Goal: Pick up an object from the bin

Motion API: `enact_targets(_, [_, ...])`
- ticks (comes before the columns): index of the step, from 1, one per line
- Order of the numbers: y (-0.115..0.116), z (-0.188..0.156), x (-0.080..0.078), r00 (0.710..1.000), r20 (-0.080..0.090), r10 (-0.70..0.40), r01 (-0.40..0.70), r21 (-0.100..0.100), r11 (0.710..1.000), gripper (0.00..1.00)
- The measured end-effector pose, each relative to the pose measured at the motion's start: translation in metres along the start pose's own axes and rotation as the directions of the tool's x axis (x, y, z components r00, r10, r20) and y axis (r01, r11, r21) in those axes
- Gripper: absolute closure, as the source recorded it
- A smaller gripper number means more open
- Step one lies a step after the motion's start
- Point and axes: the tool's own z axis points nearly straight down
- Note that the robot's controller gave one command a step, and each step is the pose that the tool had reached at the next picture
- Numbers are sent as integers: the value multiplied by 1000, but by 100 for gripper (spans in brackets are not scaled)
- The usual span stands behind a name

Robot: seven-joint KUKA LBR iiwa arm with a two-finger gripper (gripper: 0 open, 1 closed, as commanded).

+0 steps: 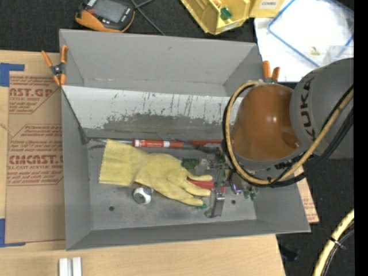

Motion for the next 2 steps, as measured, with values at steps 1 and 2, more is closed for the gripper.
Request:
enact_targets(1, [0, -4, -2, 1000, 8, 0, 0, 0, 1000, 0])
enact_targets(2, [59, 95, -62, 999, 11, -42, 42, -1, 999, 0])
